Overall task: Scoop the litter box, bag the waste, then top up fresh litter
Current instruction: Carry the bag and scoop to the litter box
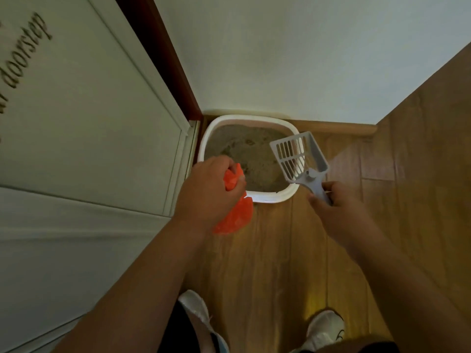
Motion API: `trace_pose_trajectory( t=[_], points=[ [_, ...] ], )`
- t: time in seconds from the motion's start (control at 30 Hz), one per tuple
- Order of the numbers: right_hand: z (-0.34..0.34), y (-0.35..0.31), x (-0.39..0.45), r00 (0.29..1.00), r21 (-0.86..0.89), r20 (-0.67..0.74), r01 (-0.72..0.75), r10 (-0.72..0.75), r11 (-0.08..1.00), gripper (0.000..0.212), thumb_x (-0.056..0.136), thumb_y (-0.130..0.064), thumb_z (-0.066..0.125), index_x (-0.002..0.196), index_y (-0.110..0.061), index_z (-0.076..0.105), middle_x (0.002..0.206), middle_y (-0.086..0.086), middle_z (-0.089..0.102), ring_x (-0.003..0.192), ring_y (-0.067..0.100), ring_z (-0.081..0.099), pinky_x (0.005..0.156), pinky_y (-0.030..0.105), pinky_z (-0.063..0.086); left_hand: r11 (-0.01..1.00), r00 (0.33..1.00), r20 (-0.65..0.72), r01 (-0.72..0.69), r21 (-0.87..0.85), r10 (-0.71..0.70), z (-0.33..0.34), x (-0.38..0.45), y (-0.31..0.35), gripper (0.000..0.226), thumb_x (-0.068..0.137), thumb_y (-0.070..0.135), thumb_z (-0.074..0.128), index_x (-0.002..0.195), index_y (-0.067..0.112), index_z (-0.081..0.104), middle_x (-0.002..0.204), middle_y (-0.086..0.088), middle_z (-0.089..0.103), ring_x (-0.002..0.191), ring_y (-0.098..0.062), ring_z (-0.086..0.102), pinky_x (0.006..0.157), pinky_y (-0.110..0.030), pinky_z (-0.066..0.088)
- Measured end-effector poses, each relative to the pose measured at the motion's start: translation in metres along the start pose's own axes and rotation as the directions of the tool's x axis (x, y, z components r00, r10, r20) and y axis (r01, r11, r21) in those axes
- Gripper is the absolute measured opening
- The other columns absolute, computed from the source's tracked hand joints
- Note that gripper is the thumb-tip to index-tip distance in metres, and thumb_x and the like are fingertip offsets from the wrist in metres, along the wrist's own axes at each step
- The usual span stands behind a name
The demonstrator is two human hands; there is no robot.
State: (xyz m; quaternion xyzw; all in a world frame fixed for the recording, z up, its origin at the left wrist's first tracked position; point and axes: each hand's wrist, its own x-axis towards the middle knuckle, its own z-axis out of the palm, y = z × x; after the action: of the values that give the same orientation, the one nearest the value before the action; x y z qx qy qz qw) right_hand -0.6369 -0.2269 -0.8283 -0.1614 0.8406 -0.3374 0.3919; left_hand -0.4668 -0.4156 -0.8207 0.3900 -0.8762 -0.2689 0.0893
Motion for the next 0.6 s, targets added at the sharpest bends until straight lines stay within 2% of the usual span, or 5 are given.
trace_pose_trajectory(
  t=[0.07,0.17,0.37,0.5,0.6],
  points=[
    [0.016,0.021,0.027,1.0,-0.006,-0.002,0.005,-0.005,1.0,0.032,0.099,-0.04,0.059,0.128,-0.026,0.057,0.103,-0.005,0.07,0.086,0.013,0.07,0.072,0.038,0.061,1.0,1.0,0.009,-0.018,-0.001,0.018,0.033,0.01,-0.016,0.015,0.095,0.047,0.062,0.095,0.033,0.06,0.09,0.016,0.059,0.088,-0.009,0.059,0.074,-0.034,0.055],
    [0.04,0.046,0.068,1.0,0.026,0.006,0.012,-0.012,1.0,0.032,0.101,-0.036,0.058,0.131,-0.023,0.056,0.104,-0.001,0.068,0.082,0.013,0.067,0.062,0.028,0.051,0.999,0.999,0.02,-0.047,0.009,0.046,0.082,0.028,-0.043,0.014,0.093,0.049,0.061,0.094,0.035,0.058,0.091,0.017,0.058,0.088,-0.009,0.057,0.075,-0.038,0.056],
    [0.073,0.085,0.137,0.993,0.277,0.11,-0.068,0.038,0.958,0.02,0.103,-0.029,0.056,0.118,-0.017,0.057,0.084,0.007,0.06,0.063,0.016,0.05,0.05,0.028,0.04,0.992,0.99,0.066,-0.119,-0.032,0.121,0.167,0.053,-0.074,0.015,0.096,0.049,0.062,0.102,0.039,0.054,0.101,0.018,0.054,0.1,-0.006,0.053,0.085,-0.031,0.051],
    [0.067,0.087,0.157,0.998,0.292,0.06,-0.016,-0.001,0.956,0.015,0.102,-0.032,0.055,0.111,-0.021,0.06,0.096,0.012,0.067,0.075,0.025,0.051,0.055,0.032,0.038,0.98,0.975,0.123,-0.173,-0.094,0.184,0.19,0.057,-0.078,0.022,0.095,0.05,0.064,0.111,0.038,0.054,0.11,0.019,0.055,0.107,-0.007,0.052,0.09,-0.033,0.051],
    [0.065,0.082,0.156,0.998,0.329,0.03,0.036,-0.049,0.944,0.01,0.102,-0.033,0.056,0.109,-0.026,0.06,0.102,0.009,0.071,0.075,0.023,0.058,0.052,0.029,0.039,0.977,0.98,0.082,-0.169,-0.13,0.181,0.185,0.059,-0.073,0.025,0.095,0.05,0.066,0.113,0.038,0.055,0.113,0.019,0.055,0.11,-0.006,0.051,0.09,-0.032,0.05]
  ],
)
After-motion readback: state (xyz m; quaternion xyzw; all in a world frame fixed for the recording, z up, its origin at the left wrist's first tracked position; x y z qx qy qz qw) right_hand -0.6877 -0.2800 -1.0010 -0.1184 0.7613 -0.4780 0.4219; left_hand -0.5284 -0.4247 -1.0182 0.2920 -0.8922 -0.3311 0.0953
